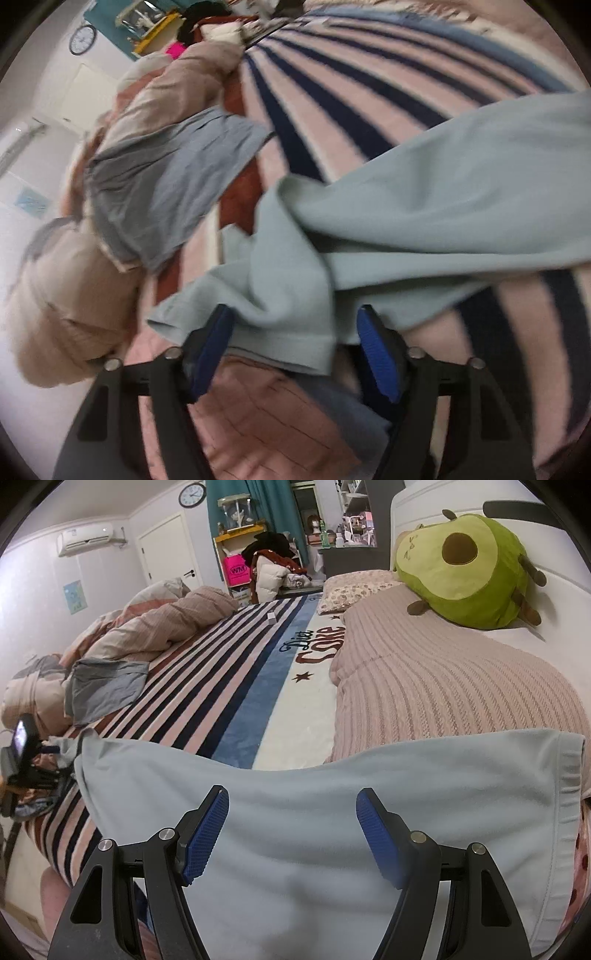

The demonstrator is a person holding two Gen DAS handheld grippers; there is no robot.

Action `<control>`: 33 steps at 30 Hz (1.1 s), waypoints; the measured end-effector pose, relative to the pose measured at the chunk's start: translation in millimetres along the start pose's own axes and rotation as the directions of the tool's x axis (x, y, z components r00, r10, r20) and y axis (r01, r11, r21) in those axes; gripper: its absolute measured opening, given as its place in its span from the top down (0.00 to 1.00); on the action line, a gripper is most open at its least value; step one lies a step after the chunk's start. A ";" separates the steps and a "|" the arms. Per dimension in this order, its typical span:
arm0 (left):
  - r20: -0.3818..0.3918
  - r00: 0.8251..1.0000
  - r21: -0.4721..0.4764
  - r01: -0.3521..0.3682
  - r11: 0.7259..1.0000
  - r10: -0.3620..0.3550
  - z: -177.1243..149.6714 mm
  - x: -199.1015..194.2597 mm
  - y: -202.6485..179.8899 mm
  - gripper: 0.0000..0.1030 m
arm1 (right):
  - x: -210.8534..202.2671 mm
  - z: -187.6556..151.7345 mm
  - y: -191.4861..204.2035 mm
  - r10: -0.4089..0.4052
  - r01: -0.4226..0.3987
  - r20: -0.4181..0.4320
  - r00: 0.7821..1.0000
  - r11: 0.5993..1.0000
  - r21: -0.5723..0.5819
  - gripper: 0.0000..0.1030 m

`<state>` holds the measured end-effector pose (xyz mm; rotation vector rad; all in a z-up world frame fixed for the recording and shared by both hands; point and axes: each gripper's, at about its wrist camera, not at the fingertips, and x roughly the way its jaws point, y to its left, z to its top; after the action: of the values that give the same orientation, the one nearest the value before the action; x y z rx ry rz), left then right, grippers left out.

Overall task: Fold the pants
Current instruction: 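Grasp the pants leg with the left gripper and pull it over, then open the left gripper and release the pants leg onto the blanket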

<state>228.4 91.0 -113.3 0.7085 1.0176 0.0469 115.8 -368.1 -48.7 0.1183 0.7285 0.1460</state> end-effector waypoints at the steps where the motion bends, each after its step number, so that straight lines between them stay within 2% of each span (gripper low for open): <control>1: -0.007 1.000 0.008 -0.024 1.000 0.025 0.8 1.2 0.6 0.64 | 0.3 -0.3 -0.2 -0.001 0.001 -0.002 1.000 1.000 -0.001 0.34; 2: -0.010 0.999 0.010 -0.036 0.999 0.036 1.7 -0.3 3.1 0.74 | 0.7 -0.8 -0.5 -0.002 0.002 -0.003 1.000 1.000 -0.001 0.34; 3: -0.006 1.000 0.000 -0.029 1.000 0.029 2.4 -2.9 7.5 0.90 | 0.9 -0.9 -0.7 -0.002 0.002 -0.004 1.000 1.000 0.001 0.34; 4: 0.008 1.000 -0.030 -0.005 1.000 0.006 4.4 -8.2 15.4 0.92 | 1.3 -1.0 -1.1 -0.001 0.001 -0.004 1.000 1.000 0.004 0.34; 5: 0.020 1.000 -0.058 0.009 0.998 -0.008 6.3 -12.0 23.5 0.93 | 1.6 -1.2 -1.4 0.002 -0.002 -0.003 1.000 1.000 0.008 0.34; 8: 0.051 0.999 -0.126 -0.010 0.992 0.017 20.2 -22.4 51.4 0.94 | 2.6 -1.5 -1.3 0.011 -0.011 0.000 1.000 1.000 0.013 0.34; 11: 0.054 0.998 -0.167 0.018 0.986 -0.009 33.5 -17.7 71.2 0.94 | 4.3 -1.4 0.4 0.019 -0.019 -0.002 1.000 1.000 0.012 0.34; 13: 0.029 0.999 -0.193 -0.021 0.981 0.027 42.9 -7.1 83.3 0.92 | 5.9 -0.8 1.6 0.018 -0.018 -0.007 1.000 1.000 0.007 0.34; 14: 0.012 0.999 -0.214 -0.037 0.976 0.040 47.4 0.9 91.0 0.90 | 6.8 -0.5 1.9 0.017 -0.017 -0.010 1.000 1.000 0.005 0.34; 15: 0.005 0.999 -0.234 -0.038 0.972 0.040 51.3 6.7 96.4 0.74 | 7.8 -0.1 2.1 0.016 -0.016 -0.012 1.000 1.000 0.004 0.34; 16: 0.006 0.999 -0.256 -0.037 0.966 0.040 54.3 11.2 101.6 0.50 | 9.1 0.2 2.1 0.015 -0.015 -0.014 1.000 1.000 0.006 0.34; 17: 0.014 0.999 -0.285 -0.042 0.957 0.048 56.4 15.6 107.5 0.42 | 10.1 0.2 1.8 0.015 -0.015 -0.017 1.000 1.000 0.006 0.34; 20: 0.017 0.996 -0.327 -0.076 0.942 0.086 59.6 21.6 116.5 0.41 | 15.3 1.0 1.7 0.010 -0.010 -0.027 1.000 1.000 0.006 0.34; 21: 0.036 0.996 -0.348 -0.063 0.935 0.081 58.3 17.1 119.0 0.41 | 16.7 1.1 2.0 0.011 -0.010 -0.030 0.999 1.000 0.006 0.34; 24: 0.095 0.995 -0.356 0.052 0.933 -0.019 49.3 -1.2 112.2 0.40 | 19.9 0.8 3.1 0.015 -0.015 -0.037 0.999 1.000 0.004 0.34; 27: 0.079 0.994 -0.273 0.096 0.957 -0.077 35.6 -14.1 83.4 0.40 | 21.8 -0.2 3.4 0.027 -0.027 -0.034 0.999 1.000 0.011 0.34; 29: 0.059 0.983 -0.243 0.184 0.952 -0.175 22.4 -17.9 62.0 0.41 | 22.3 -1.1 2.9 0.038 -0.037 -0.031 0.999 0.999 0.017 0.34; 32: 0.011 0.966 -0.247 0.252 0.936 -0.257 10.1 -14.6 42.5 0.54 | 20.9 -1.9 2.5 0.056 -0.055 -0.023 0.998 0.998 0.027 0.34; 33: -0.013 0.951 -0.283 0.292 0.914 -0.309 5.3 -9.4 38.9 0.61 | 19.9 -1.9 2.2 0.062 -0.061 -0.019 0.998 0.998 0.029 0.34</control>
<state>238.4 115.2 -82.5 0.2900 1.1398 -0.0578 129.1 -362.4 -62.7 0.1666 0.7474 0.1959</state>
